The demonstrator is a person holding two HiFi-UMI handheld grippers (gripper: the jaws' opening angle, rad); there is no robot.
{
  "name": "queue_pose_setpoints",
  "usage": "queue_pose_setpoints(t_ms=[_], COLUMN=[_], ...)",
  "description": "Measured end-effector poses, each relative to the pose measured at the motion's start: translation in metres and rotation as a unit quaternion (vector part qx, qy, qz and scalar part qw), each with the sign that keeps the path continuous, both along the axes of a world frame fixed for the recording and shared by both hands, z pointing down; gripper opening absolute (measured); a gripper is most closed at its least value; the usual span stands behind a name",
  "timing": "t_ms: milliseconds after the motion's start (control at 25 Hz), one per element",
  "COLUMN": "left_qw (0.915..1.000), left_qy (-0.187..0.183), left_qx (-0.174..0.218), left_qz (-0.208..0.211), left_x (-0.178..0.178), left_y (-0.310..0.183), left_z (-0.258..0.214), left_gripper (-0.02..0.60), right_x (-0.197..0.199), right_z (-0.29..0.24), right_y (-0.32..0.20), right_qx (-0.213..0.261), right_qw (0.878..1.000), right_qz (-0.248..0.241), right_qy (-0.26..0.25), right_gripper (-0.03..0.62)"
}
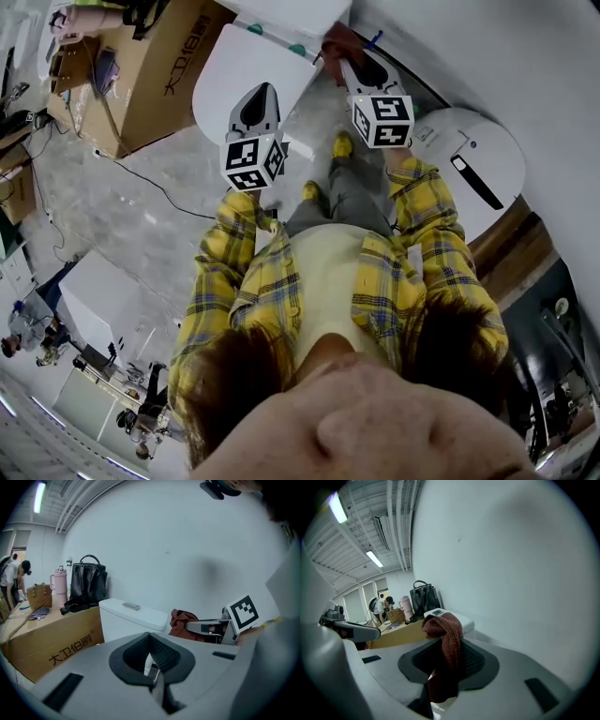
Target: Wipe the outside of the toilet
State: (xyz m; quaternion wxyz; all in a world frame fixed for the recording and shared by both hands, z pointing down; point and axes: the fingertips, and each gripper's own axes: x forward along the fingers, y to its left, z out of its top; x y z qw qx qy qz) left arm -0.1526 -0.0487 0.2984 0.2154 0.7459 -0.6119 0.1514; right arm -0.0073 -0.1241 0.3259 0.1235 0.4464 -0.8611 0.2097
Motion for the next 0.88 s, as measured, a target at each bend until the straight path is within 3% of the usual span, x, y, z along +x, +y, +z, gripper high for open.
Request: queue_pose_setpoints(t_ms=[880], left_qw=[0.9994], left_qy=[-0.019], left_qx=[-0.023], left_qz=[0.016], left_x=[0.015], left_y=[-0.026], left_z=[0.029], left_gripper=[0.002], right_x=[0.002], right_z=[0.054], right_y=[-0.054], right_qx=[-0.025], right_qw=[0.998], right_qz=[0.053], right_qy=[-0.022], right_gripper=[0.123])
